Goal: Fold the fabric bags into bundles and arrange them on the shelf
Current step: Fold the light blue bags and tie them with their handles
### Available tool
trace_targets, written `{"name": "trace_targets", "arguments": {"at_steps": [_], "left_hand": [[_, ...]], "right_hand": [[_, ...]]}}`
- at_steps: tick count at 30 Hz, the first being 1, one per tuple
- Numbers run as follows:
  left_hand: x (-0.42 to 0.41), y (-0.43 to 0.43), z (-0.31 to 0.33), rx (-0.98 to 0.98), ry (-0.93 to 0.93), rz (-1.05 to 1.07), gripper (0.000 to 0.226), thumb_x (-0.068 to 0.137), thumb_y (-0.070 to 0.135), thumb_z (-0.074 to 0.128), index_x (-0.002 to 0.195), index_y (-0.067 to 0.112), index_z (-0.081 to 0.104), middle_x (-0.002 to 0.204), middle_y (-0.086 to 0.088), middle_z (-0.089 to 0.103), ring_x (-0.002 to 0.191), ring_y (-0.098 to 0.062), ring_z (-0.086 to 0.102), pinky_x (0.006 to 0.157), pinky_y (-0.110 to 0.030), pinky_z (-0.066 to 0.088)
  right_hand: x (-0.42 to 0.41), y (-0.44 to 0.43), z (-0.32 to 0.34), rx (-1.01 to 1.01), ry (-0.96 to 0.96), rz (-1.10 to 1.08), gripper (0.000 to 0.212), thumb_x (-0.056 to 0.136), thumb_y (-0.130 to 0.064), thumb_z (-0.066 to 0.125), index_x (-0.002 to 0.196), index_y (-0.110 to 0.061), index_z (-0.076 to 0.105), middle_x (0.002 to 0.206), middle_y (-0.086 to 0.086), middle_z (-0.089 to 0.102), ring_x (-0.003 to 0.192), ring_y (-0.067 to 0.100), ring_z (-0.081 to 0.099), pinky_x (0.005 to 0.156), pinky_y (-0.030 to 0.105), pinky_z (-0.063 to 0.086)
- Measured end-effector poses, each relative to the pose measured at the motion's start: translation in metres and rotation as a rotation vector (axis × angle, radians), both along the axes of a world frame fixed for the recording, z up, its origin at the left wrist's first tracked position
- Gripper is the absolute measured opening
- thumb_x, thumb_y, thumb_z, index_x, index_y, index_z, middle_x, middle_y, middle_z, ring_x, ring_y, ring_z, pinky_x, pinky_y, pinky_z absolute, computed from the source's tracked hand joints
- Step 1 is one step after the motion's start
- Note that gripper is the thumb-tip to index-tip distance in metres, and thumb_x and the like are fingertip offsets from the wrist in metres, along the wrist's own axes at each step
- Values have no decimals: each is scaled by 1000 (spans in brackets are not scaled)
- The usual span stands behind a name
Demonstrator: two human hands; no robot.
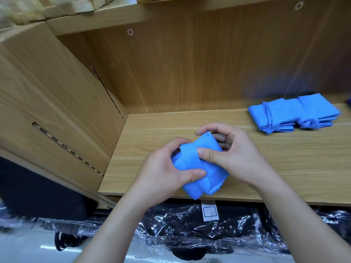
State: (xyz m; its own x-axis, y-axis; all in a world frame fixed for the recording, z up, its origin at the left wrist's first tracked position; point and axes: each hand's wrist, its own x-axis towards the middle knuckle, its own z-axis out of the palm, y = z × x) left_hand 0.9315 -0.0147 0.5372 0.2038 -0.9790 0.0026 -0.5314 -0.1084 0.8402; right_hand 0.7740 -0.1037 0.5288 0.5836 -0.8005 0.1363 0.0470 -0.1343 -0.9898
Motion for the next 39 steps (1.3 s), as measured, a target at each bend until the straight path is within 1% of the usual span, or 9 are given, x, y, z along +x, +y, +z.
{"name": "trace_targets", "arguments": {"at_steps": [3,7,12,16,19,24,29,34,39], "left_hand": [[-3,-4,-3,-113,316,195,55,55,22,93,103,23,65,83,6,74,73,-7,67,67,-24,55],[-12,-9,-7,-209,624,343,49,67,24,77,110,5,63,92,-2,76,82,-13,72,69,-23,55],[-30,-10,-20,-56,606,256,38,79,35,68,110,15,63,100,3,75,91,-8,70,73,-18,52],[-21,-12,-24,38,413,51,52,81,57,63,125,44,39,115,16,66,106,-1,63,89,-20,50],[-22,-15,-21,63,496,-52,57,85,40,58,137,33,34,120,9,66,107,-5,64,86,-20,51],[-35,-23,-24,104,679,-17,48,82,26,65,126,17,48,111,-10,71,93,-15,70,70,-22,54],[-62,-39,-34,65,707,30,31,87,6,66,115,10,54,101,-11,73,83,-16,71,71,-26,57],[-93,-59,-43,193,708,-48,32,89,17,68,119,14,56,112,-7,71,98,-18,70,77,-23,55],[-104,-87,-43,261,663,-215,51,83,0,71,125,20,52,94,-8,72,76,-11,67,68,-18,52]], "right_hand": [[-8,-2,1,145,-72,17,54,71,-34,76,121,-32,56,99,1,69,85,9,66,75,20,50],[-11,10,-9,269,-58,44,82,66,-22,86,133,-43,42,115,3,68,95,19,71,79,29,55],[-9,20,-18,282,-166,-214,56,74,-8,77,118,-31,52,95,10,75,84,23,71,76,40,58],[-23,18,-21,235,-86,-252,48,77,-5,78,109,-32,54,91,12,74,82,32,72,77,54,58],[-31,18,-19,224,-71,-256,45,77,-5,77,107,-31,55,89,14,74,82,36,71,76,56,58],[-46,19,-26,264,-104,-266,46,76,-15,72,116,-33,57,91,8,75,79,19,71,70,33,59],[-75,15,-37,316,-34,-257,74,69,-29,74,136,-39,44,108,5,73,100,16,70,85,27,55],[-100,11,-41,358,-83,-468,47,79,-13,71,121,-27,56,88,3,76,78,10,70,67,17,53],[-133,0,-41,357,-28,-494,39,81,-2,69,116,-18,64,92,1,76,81,8,67,67,13,51]]}}
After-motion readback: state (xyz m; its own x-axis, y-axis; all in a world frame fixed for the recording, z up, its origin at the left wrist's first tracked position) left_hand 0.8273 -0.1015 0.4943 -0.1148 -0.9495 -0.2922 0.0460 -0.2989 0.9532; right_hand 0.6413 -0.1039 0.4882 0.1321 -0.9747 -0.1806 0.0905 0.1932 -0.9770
